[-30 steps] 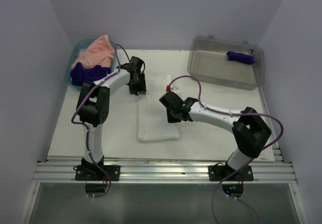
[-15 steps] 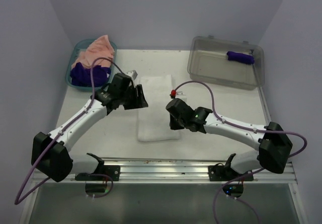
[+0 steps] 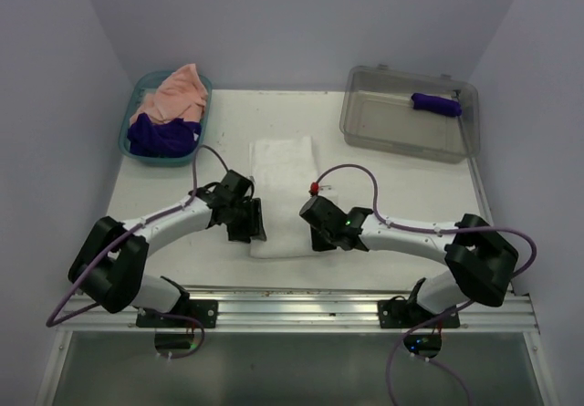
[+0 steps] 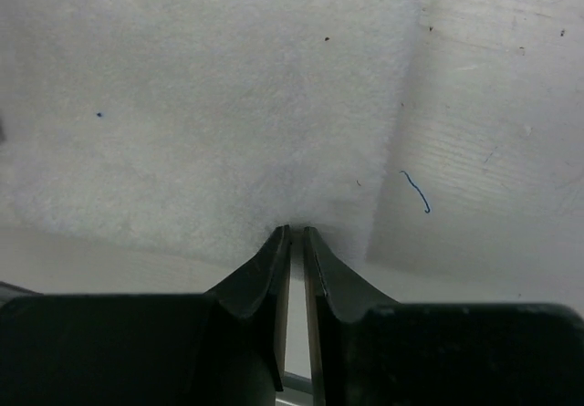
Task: Roll the towels
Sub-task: Roll the towel
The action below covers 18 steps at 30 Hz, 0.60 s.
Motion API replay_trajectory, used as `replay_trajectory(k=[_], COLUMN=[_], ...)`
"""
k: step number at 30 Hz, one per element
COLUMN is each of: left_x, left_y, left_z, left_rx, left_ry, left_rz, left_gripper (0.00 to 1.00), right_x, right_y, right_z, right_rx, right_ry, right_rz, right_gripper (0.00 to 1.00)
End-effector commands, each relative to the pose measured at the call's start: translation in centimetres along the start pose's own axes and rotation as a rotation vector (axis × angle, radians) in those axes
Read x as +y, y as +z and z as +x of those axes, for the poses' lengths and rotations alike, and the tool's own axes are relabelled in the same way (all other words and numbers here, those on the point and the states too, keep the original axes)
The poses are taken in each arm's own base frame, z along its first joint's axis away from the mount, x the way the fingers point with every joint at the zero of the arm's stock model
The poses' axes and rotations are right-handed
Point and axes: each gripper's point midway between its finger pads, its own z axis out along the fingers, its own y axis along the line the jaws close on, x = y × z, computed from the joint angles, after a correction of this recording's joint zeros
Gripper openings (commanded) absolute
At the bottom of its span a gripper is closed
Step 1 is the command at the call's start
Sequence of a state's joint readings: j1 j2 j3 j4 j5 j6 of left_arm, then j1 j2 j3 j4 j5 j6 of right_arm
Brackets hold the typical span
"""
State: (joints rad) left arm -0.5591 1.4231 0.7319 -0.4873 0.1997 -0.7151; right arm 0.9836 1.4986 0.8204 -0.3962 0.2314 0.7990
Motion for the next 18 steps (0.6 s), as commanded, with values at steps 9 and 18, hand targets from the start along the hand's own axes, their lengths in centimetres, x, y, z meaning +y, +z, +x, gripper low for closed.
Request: replay_trajectory(k=[9, 18], left_x=[-1.6, -2.7], left_y=[-5.3, -5.7], left_z=[-3.2, -2.3], left_rx=[-0.179, -0.199], left_ry=[0.061, 0.052], left_rz=[0.014, 0.117], left_gripper=[0.56, 0.47], right_x=[0.1, 2.9], right_y=[-4.5, -2.3], right_z=[-4.2, -4.7], right_rx=[-0.139, -0.085], right_ry=[-0.059, -0.078], right_rz=[0.024, -0.023], right_gripper=[0.29, 0.31])
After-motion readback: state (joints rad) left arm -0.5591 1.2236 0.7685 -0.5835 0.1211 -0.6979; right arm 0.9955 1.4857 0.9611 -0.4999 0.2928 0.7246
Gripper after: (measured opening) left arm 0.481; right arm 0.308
